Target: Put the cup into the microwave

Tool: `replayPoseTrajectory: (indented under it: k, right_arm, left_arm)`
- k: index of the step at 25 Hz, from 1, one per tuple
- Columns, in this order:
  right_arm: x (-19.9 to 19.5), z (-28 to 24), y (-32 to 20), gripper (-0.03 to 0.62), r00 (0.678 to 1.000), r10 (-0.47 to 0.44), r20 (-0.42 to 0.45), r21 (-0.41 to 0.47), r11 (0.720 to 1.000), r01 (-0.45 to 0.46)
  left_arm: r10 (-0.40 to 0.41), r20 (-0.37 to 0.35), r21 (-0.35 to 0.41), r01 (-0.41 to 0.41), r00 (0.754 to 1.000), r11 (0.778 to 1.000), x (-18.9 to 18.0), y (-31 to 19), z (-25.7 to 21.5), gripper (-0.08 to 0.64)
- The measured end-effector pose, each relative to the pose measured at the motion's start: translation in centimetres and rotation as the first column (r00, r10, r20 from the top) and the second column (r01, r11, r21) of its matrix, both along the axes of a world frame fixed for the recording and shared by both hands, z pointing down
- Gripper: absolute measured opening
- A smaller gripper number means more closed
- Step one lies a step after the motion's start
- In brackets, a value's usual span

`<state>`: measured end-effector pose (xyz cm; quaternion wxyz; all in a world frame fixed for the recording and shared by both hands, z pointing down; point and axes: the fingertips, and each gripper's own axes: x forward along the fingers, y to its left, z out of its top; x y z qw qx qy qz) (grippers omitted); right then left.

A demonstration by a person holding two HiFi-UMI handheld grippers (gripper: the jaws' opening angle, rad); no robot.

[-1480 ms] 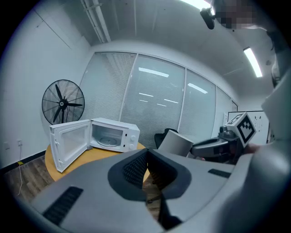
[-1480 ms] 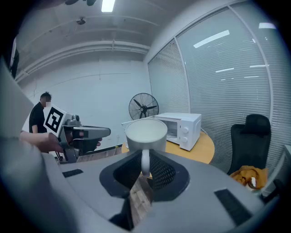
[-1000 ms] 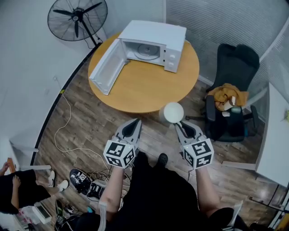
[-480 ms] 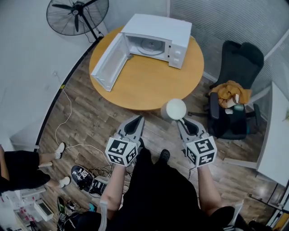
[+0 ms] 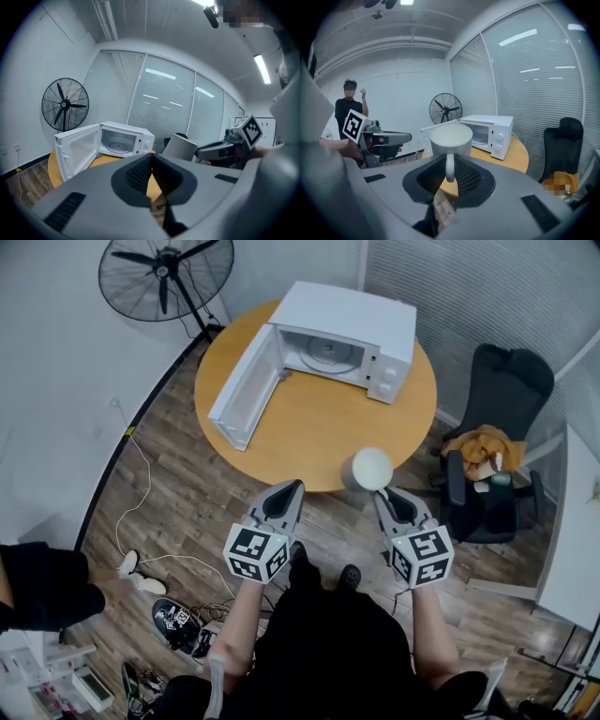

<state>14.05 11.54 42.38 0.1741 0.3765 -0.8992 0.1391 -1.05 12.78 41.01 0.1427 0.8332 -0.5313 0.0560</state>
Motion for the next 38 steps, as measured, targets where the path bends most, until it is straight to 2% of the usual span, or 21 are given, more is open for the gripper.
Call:
replayPoseTrajectory:
  k: [10,19,29,38]
  right_arm:
    - [-6.4,-0.5,-4.4,0.058,0.999,0.050,-0.007,0.005,0.999,-0.050]
    - [-10.6,-0.2,-6.8,0.058,0.996,0.087,-0.029,-0.006,0.996,-0.087]
    - [-12.2,1.2,-9.6,0.058,0.995,0.094,-0.046,-0.034,0.995,-0.095]
    - [-11.9,2.2,-15.2,0.058,0.994,0.096,-0.046,-0.038,0.994,-0.098]
  left_arm:
    - [0.034,-0.024,0.018,-0.033,0.999,0.999,-6.8,-4.5,-0.5,-0.005]
    - [0.060,-0.039,-0.005,-0.061,0.997,0.998,-11.8,-6.8,0.4,-0.005]
    - [0.065,-0.051,-0.039,-0.067,0.997,0.997,-13.4,-9.3,1.7,-0.005]
    - [0.066,-0.027,-0.046,-0.067,0.997,0.997,-13.0,-14.4,1.4,-0.005]
